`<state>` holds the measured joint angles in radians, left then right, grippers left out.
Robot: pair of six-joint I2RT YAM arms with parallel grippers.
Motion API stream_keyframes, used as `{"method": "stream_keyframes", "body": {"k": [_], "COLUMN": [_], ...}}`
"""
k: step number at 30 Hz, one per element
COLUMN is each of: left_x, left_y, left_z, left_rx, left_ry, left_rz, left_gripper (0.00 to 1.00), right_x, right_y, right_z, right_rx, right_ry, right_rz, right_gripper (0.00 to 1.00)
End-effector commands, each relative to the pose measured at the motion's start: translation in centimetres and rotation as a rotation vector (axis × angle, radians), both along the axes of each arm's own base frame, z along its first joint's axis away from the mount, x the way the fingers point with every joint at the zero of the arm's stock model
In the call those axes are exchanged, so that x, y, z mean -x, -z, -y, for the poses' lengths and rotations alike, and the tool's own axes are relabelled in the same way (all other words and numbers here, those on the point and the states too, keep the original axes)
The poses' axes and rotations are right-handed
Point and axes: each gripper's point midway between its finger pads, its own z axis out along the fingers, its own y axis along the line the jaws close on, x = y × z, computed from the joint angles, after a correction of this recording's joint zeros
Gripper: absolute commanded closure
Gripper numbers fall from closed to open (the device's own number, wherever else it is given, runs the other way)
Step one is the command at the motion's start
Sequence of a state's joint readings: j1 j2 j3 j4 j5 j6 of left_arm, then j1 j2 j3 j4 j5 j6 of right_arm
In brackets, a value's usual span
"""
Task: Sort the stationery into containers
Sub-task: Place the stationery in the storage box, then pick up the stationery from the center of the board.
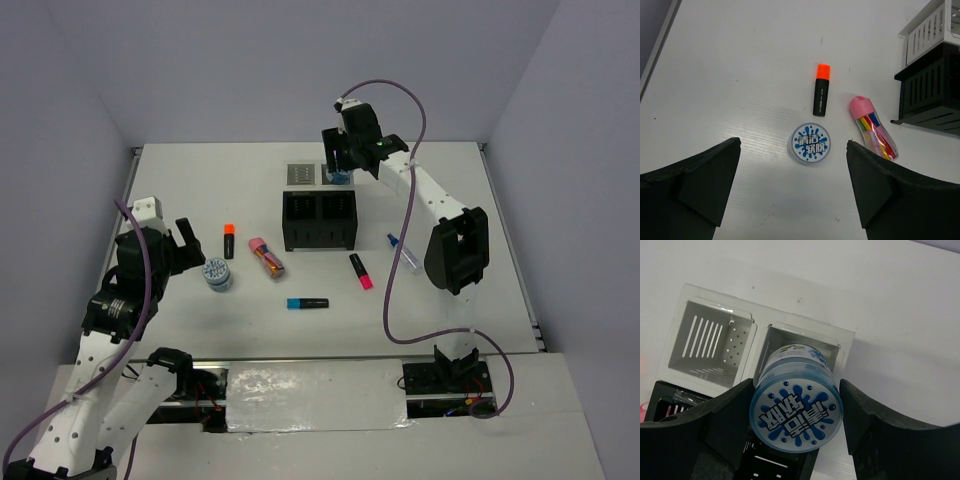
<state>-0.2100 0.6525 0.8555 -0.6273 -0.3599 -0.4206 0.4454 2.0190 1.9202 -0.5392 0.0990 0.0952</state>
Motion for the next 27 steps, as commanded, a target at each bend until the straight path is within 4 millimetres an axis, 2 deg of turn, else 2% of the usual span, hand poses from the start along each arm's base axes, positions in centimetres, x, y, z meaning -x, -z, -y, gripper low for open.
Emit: {"method": "stream_keyframes", "body": {"k": [1,6,8,9,13,14,16,17,20,25,27], "left_x": [-0.5,-0.5,-0.5,-0.5,-0.5,-0.5,-0.5,-0.5,-0.6,-0.6,-0.6], "left_y": [-1.2,-1.3,-1.3,-1.4,-1.3,-1.4,-1.4,-1.3,-1.3,-1.2,-1.1], "left_z": [0.2,0.1,0.1,0.1,0.2,0.1,0.2,0.2,0.2,0.2,0.1], "left_rx": [0.004,0.006,0.004,0.004,0.005,0.004,0.005,0.005,0.005,0.003,0.002], "left_ry": [0.015,0.011,0.012,0.012,0.015,0.012,0.015,0.013,0.015,0.015,0.005], "left_rz": [0.044,0.049,0.049,0.049,0.049,0.05,0.05,0.049,0.049,0.041,0.039], "left_gripper": [0.01,0.01,0.01,0.01,0.01,0.01,0.01,0.01,0.01,0.01,0.01], "right_x": [-0.8,-0.6,-0.6,-0.7,-0.8,-0.8,-0.9,-0.9,-0.9,-1.0,-0.1], "right_y": [-3.5,-3.0,-2.8,-2.6,-3.0,-3.0,-3.6,-3.7,-4.9,-4.8,-4.8], "right_z": [-0.3,-0.3,-0.4,-0.5,-0.8,-0.8,-0.9,-1.0,-1.0,-0.8,-1.3], "right_rx": [-0.03,-0.034,-0.035,-0.036,-0.044,-0.046,-0.053,-0.052,-0.062,-0.057,-0.074], "right_ry": [0.008,0.003,0.0,-0.003,-0.007,-0.008,-0.014,-0.013,-0.018,0.001,-0.013], "right_rz": [0.074,0.058,0.052,0.048,0.048,0.047,0.057,0.059,0.075,0.065,0.048], "right_gripper": [0.99,0.94,0.84,0.73,0.46,0.31,0.2,0.01,0.0,0.0,0.0]}}
